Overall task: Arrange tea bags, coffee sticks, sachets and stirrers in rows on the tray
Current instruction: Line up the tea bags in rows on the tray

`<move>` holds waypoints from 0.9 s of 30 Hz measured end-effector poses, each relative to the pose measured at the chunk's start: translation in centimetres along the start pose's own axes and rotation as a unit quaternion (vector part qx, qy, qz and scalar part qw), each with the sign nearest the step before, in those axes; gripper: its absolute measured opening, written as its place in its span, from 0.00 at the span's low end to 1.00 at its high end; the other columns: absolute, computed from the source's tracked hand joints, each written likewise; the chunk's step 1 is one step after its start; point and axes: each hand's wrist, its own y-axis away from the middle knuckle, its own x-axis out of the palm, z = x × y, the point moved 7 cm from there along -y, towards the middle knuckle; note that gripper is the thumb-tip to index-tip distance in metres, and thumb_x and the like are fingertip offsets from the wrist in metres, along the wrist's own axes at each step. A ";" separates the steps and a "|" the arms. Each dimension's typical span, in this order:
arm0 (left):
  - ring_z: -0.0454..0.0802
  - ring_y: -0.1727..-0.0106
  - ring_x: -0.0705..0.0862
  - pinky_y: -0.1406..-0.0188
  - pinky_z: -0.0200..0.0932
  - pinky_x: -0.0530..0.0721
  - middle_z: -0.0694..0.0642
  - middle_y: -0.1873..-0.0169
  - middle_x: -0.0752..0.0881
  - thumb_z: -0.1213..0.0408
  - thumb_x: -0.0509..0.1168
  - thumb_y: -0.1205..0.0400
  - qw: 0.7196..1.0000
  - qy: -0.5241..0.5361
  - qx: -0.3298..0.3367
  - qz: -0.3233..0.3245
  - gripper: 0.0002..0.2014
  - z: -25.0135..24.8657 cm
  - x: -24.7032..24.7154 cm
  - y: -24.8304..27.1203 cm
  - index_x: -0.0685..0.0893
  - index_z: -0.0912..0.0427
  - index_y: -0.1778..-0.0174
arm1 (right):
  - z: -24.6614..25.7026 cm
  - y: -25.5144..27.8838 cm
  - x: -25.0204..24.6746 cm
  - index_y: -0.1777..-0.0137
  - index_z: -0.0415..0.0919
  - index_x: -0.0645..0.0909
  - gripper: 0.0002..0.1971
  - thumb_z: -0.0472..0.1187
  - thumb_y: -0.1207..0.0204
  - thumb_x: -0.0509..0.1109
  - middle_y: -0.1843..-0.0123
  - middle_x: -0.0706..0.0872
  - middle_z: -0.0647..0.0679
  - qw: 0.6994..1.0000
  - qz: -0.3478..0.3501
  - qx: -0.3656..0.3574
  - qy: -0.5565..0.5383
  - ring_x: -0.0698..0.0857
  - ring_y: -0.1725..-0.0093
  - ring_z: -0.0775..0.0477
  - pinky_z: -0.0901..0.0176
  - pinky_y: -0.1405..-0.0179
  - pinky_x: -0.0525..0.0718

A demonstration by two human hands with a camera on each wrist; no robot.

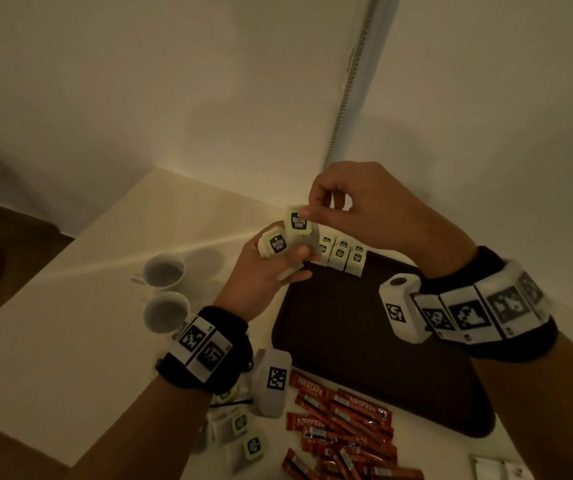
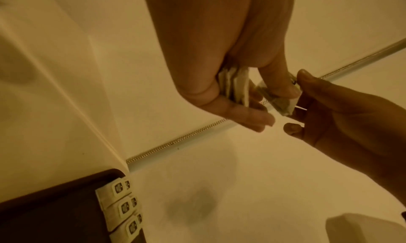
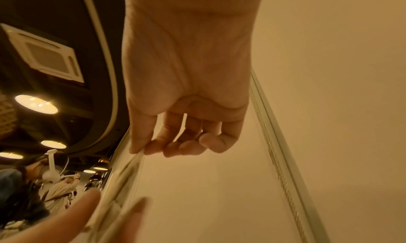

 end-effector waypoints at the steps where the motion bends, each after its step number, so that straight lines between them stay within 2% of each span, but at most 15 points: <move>1: 0.47 0.55 0.90 0.66 0.37 0.85 0.49 0.58 0.91 0.65 0.68 0.28 1.000 0.007 0.008 -0.002 0.09 -0.1 0.2 -0.1 0.87 0.49 0.55 | 0.1 0.1 -0.6 0.62 0.46 0.82 0.13 0.55 0.25 0.69 0.64 0.79 0.58 1.000 -0.005 -0.006 0.016 0.78 0.65 0.57 0.62 0.63 0.77; 3: 0.45 0.60 0.90 0.68 0.36 0.85 0.49 0.63 0.91 0.65 0.66 0.28 1.000 0.018 0.019 -0.002 0.11 -0.5 0.8 -0.3 0.90 0.43 0.67 | 0.2 0.3 -1.6 0.62 0.44 0.83 0.15 0.55 0.24 0.67 0.65 0.79 0.56 0.999 -0.014 -0.012 0.038 0.78 0.65 0.57 0.61 0.63 0.76; 4: 0.44 0.61 0.90 0.69 0.36 0.85 0.49 0.64 0.91 0.65 0.66 0.28 1.000 0.019 0.022 0.001 0.12 -0.6 1.0 -0.4 0.90 0.42 0.69 | 0.2 0.4 -1.9 0.62 0.43 0.84 0.17 0.56 0.24 0.66 0.65 0.79 0.55 0.999 -0.018 -0.012 0.042 0.78 0.65 0.57 0.62 0.63 0.75; 6: 0.44 0.62 0.90 0.69 0.36 0.85 0.49 0.64 0.91 0.64 0.66 0.28 1.000 0.014 0.027 0.005 0.10 -0.9 1.5 -0.6 0.90 0.44 0.67 | -0.1 0.5 -2.3 0.60 0.43 0.85 0.17 0.56 0.23 0.65 0.65 0.80 0.55 0.999 -0.021 -0.006 0.037 0.78 0.65 0.57 0.65 0.64 0.73; 8: 0.45 0.61 0.90 0.69 0.36 0.85 0.50 0.63 0.91 0.65 0.67 0.28 0.999 0.007 0.033 0.003 0.06 -1.1 1.9 -0.8 0.87 0.52 0.59 | -0.4 0.6 -2.4 0.59 0.44 0.85 0.15 0.56 0.24 0.67 0.65 0.80 0.58 0.999 -0.018 -0.001 0.028 0.79 0.65 0.56 0.64 0.63 0.74; 10: 0.46 0.60 0.90 0.69 0.36 0.85 0.50 0.61 0.91 0.65 0.67 0.28 0.999 0.005 0.041 0.005 0.08 -1.2 2.1 -0.9 0.83 0.56 0.53 | -0.7 0.7 -2.5 0.62 0.44 0.84 0.15 0.55 0.24 0.68 0.69 0.77 0.59 0.999 -0.030 -0.002 0.029 0.79 0.67 0.54 0.60 0.64 0.75; 13: 0.46 0.57 0.90 0.68 0.36 0.84 0.49 0.58 0.91 0.64 0.67 0.28 0.999 0.015 0.034 0.026 0.13 -1.1 2.8 -0.8 0.81 0.55 0.48 | -0.9 0.8 -2.6 0.69 0.43 0.80 0.21 0.59 0.26 0.67 0.73 0.76 0.54 0.997 -0.068 -0.005 0.027 0.77 0.70 0.51 0.55 0.67 0.77; 15: 0.45 0.60 0.90 0.70 0.34 0.83 0.49 0.59 0.91 0.64 0.67 0.28 0.999 0.018 0.028 0.033 0.12 -1.0 3.2 -0.8 0.81 0.57 0.49 | -0.8 0.8 -2.4 0.71 0.42 0.78 0.26 0.64 0.25 0.61 0.74 0.75 0.52 0.997 -0.074 -0.005 0.034 0.76 0.72 0.51 0.53 0.69 0.77; 17: 0.44 0.62 0.89 0.70 0.33 0.83 0.49 0.61 0.91 0.64 0.66 0.27 0.999 0.015 0.027 0.032 0.11 -1.0 3.4 -0.7 0.81 0.60 0.50 | -1.1 0.8 -2.3 0.66 0.41 0.83 0.29 0.67 0.26 0.58 0.70 0.79 0.50 0.998 -0.063 0.007 0.014 0.78 0.69 0.52 0.56 0.67 0.77; 19: 0.43 0.63 0.89 0.70 0.34 0.83 0.50 0.62 0.91 0.64 0.66 0.27 0.999 0.014 0.025 0.027 0.11 -1.1 3.5 -0.8 0.81 0.60 0.51 | -1.4 0.9 -2.2 0.59 0.42 0.86 0.25 0.66 0.28 0.64 0.64 0.83 0.50 0.998 -0.052 0.012 -0.027 0.81 0.65 0.54 0.60 0.64 0.79; 21: 0.44 0.62 0.90 0.70 0.34 0.84 0.51 0.60 0.91 0.64 0.67 0.27 0.999 0.023 0.024 0.017 0.10 -1.0 3.4 -0.8 0.81 0.59 0.50 | -1.5 0.9 -2.1 0.60 0.41 0.86 0.21 0.61 0.29 0.69 0.63 0.83 0.50 0.998 -0.052 0.002 -0.022 0.82 0.65 0.53 0.57 0.63 0.80; 24: 0.46 0.61 0.90 0.70 0.35 0.84 0.52 0.59 0.91 0.64 0.67 0.27 0.999 0.035 0.018 0.007 0.08 -1.0 3.4 -0.8 0.82 0.58 0.54 | -1.7 1.1 -1.9 0.68 0.43 0.80 0.22 0.63 0.29 0.66 0.69 0.78 0.55 0.997 -0.070 0.015 -0.013 0.78 0.68 0.56 0.58 0.65 0.78; 27: 0.45 0.61 0.90 0.70 0.35 0.84 0.52 0.61 0.91 0.66 0.66 0.26 0.999 0.045 0.012 0.003 0.05 -1.0 3.4 -0.7 0.81 0.58 0.55 | -1.6 1.2 -1.7 0.61 0.45 0.85 0.22 0.64 0.29 0.65 0.65 0.82 0.56 0.998 -0.061 0.017 -0.025 0.79 0.65 0.57 0.63 0.64 0.77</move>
